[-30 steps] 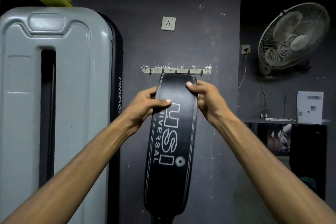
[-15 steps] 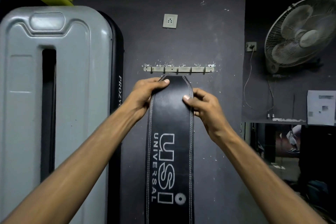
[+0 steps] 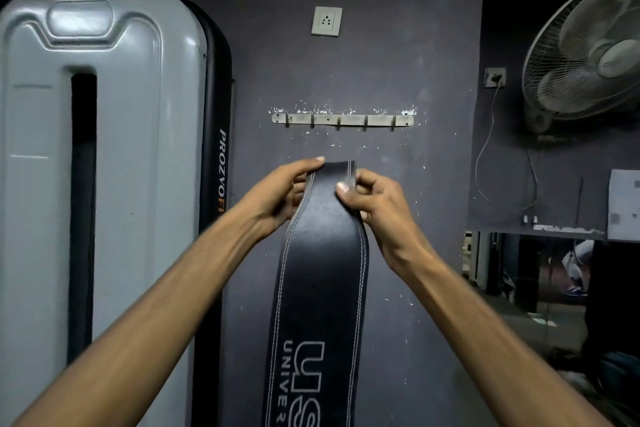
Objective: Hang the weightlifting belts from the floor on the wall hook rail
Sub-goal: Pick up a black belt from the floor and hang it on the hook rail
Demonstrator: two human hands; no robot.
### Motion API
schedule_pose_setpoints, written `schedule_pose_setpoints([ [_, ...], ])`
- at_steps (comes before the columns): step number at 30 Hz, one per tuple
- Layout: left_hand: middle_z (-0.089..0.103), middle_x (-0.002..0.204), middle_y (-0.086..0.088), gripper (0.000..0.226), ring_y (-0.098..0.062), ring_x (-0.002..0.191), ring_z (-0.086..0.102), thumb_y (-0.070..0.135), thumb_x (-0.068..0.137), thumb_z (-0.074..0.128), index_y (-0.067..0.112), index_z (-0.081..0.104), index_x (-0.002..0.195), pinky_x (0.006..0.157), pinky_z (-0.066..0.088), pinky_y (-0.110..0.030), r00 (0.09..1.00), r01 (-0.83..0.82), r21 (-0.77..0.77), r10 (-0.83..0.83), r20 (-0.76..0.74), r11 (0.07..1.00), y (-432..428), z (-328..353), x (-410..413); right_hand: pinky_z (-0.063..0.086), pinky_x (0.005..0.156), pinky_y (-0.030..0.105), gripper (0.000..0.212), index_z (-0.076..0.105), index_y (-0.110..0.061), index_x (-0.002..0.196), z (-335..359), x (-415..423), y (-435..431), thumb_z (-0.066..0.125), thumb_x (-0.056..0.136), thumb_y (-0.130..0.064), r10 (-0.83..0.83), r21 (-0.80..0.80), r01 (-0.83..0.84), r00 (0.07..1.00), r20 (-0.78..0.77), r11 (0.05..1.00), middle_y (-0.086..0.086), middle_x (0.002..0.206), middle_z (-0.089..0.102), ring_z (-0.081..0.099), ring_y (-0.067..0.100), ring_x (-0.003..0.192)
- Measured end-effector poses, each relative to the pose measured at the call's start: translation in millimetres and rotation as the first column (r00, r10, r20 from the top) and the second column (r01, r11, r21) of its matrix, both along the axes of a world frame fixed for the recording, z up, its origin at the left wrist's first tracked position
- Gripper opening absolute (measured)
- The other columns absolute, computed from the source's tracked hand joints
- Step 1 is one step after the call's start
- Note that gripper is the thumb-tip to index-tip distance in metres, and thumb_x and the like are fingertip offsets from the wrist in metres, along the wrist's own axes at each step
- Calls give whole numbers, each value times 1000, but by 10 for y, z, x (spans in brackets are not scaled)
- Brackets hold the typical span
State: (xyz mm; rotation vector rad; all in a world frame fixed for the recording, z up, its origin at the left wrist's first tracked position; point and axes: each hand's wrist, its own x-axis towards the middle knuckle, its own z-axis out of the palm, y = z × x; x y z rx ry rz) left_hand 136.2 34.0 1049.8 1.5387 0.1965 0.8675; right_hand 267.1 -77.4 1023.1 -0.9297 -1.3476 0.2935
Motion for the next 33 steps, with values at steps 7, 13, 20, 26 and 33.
schedule_pose_setpoints([
  [7, 68, 93, -16, 26, -29, 84, 64, 21, 91, 65, 1, 68, 108, 85, 55, -43, 991, -116, -29, 118, 63, 993, 351, -18, 324, 40, 55, 28, 28, 66, 0, 88, -224, 253, 325, 69, 89, -28, -18, -43, 20, 998, 57, 999, 12, 72, 58, 53, 15, 58],
  [13, 59, 55, 7, 12, -5, 44, 46, 12, 95, 60, 6, 67, 103, 41, 33, -18, 995, -79, 201, 65, 79, 976, 776, -260, 443, 38, 47, 23, 38, 66, -18, 87, 87, 453, 808, 57, 97, -54, -175, -208, 155, 981, -84, 966, -9, 56, 56, 50, 8, 44],
  [20, 60, 62, 6, 14, -6, 47, 49, 13, 95, 60, 7, 67, 106, 44, 37, -19, 995, 90, 280, -97, 12, 956, 1351, -375, 496, 33, 47, 22, 28, 56, -13, 73, 251, 528, 1352, 64, 98, -20, -290, -139, 272, 948, -131, 952, -6, 47, 48, 41, 6, 39],
  [26, 65, 74, -4, 58, -15, 49, 55, 62, 90, 49, 7, 63, 97, 43, 48, -25, 994, 106, 73, -103, -43, 992, 1729, -121, 553, 35, 44, 16, 21, 61, -11, 79, -34, 454, 1558, 63, 99, -14, -398, -7, 401, 907, -141, 916, -13, 47, 52, 42, 0, 41],
  [33, 79, 91, -2, 50, -13, 76, 74, 56, 97, 47, 15, 75, 98, 68, 58, -26, 995, -93, 164, 86, 50, 982, 1823, 69, 879, 38, 47, 12, 14, 64, -5, 86, -271, 522, 1624, 62, 99, -6, -426, 21, 426, 905, 5, 905, -12, 54, 59, 49, -3, 45],
])
